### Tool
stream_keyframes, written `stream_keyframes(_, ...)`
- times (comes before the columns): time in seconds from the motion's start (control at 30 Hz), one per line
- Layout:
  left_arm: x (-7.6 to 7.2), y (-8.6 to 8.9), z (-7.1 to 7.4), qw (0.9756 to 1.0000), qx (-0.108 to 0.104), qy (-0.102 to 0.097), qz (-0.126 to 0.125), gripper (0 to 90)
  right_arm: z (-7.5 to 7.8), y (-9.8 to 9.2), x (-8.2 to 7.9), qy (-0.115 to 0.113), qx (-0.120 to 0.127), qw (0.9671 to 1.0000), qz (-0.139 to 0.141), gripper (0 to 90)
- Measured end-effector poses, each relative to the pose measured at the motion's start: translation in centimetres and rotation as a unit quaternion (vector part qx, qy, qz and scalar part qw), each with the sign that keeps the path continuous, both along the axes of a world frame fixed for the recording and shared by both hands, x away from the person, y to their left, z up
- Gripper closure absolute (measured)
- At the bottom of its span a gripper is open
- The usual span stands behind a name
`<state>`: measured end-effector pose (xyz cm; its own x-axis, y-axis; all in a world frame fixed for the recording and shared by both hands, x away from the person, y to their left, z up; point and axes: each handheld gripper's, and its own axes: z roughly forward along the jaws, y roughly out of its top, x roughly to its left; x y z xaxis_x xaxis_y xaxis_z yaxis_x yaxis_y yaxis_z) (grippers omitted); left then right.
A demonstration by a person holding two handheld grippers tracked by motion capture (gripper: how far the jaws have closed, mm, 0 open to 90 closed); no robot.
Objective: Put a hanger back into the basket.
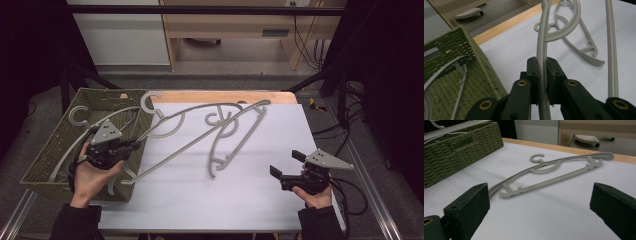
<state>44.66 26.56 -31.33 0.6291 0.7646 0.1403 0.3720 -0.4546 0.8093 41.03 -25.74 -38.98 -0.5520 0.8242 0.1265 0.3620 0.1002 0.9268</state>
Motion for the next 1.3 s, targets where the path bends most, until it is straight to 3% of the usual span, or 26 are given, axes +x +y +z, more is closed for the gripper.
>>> stream_keyframes(0.13, 0.3, 1.4, 0.9, 0.9999, 0.003, -0.005, 0.013, 81.7, 0.0, 0.0, 0.0, 0.001, -0.005, 1.0000, 0.002, 3.0)
stream_keyframes(0.2, 0.5, 2.4, 1.7, 0.9997, 0.015, -0.007, 0.016, 81.7, 0.0, -0.1, 0.0, 0.001, -0.004, 1.0000, 0.001, 2.9)
stream_keyframes(0.23, 0.6, 2.6, 1.8, 0.9996, 0.006, -0.016, 0.024, 81.7, 0.0, 0.0, 0.0, 0.001, -0.003, 1.0000, 0.000, 3.0)
stream_keyframes(0.33, 1.0, 4.4, 2.7, 0.9992, 0.009, -0.018, 0.033, 81.7, 0.0, -0.1, 0.0, 0.000, -0.001, 1.0000, -0.002, 3.0)
stream_keyframes(0.57, 1.5, 7.2, 3.3, 0.9986, 0.010, -0.016, 0.049, 81.7, -0.1, -0.2, 0.1, 0.001, -0.001, 1.0000, -0.003, 3.0)
stream_keyframes(0.87, 2.2, 11.3, 2.7, 0.9960, 0.026, -0.018, 0.083, 81.7, -0.2, -0.3, 0.2, 0.004, -0.005, 1.0000, -0.002, 3.0)
stream_keyframes(1.3, 2.7, 14.7, 0.9, 0.9937, 0.026, -0.012, 0.108, 81.7, -0.4, -0.3, 0.3, 0.007, -0.006, 1.0000, -0.004, 3.0)
